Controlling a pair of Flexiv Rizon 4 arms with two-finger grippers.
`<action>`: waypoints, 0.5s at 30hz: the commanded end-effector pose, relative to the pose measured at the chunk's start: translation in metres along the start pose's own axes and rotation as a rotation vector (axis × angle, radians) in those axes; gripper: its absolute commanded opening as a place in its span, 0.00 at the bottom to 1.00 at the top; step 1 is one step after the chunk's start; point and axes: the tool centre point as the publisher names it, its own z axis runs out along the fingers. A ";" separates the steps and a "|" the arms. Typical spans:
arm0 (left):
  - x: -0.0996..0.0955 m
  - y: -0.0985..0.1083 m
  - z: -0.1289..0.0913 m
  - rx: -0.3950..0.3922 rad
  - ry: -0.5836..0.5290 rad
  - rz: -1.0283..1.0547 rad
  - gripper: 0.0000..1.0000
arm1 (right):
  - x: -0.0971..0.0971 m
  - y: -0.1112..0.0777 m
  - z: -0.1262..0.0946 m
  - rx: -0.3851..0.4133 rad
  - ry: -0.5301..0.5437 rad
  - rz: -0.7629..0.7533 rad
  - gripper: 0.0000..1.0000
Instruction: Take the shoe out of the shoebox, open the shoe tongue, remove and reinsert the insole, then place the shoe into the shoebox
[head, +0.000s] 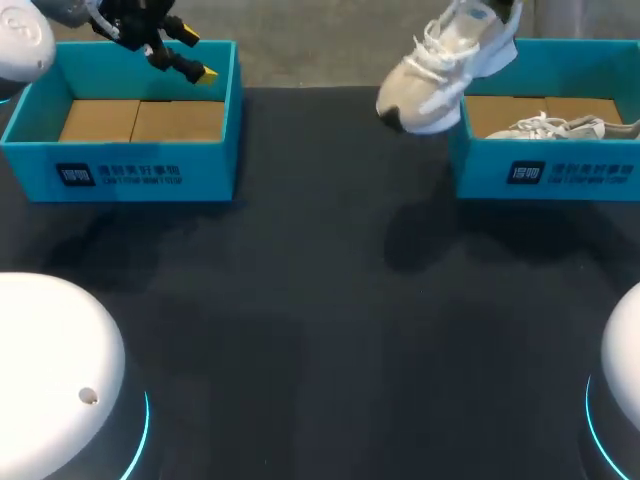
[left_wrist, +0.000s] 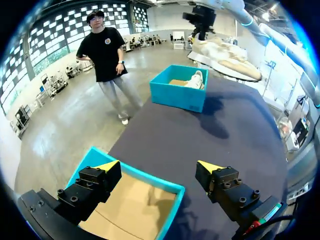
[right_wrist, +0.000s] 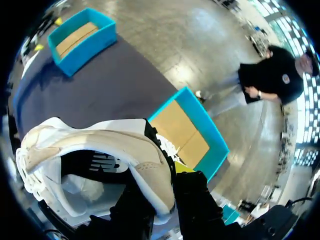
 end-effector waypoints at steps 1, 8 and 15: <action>-0.004 -0.001 -0.001 -0.034 0.007 -0.028 1.00 | 0.018 -0.029 -0.005 -0.198 -0.042 -0.199 0.00; -0.011 0.001 -0.001 -0.078 -0.024 -0.223 1.00 | 0.019 -0.039 0.000 -0.228 -0.044 -0.298 0.00; -0.009 0.004 0.000 -0.081 -0.047 -0.290 1.00 | -0.004 -0.047 0.016 -0.202 -0.085 -0.319 0.00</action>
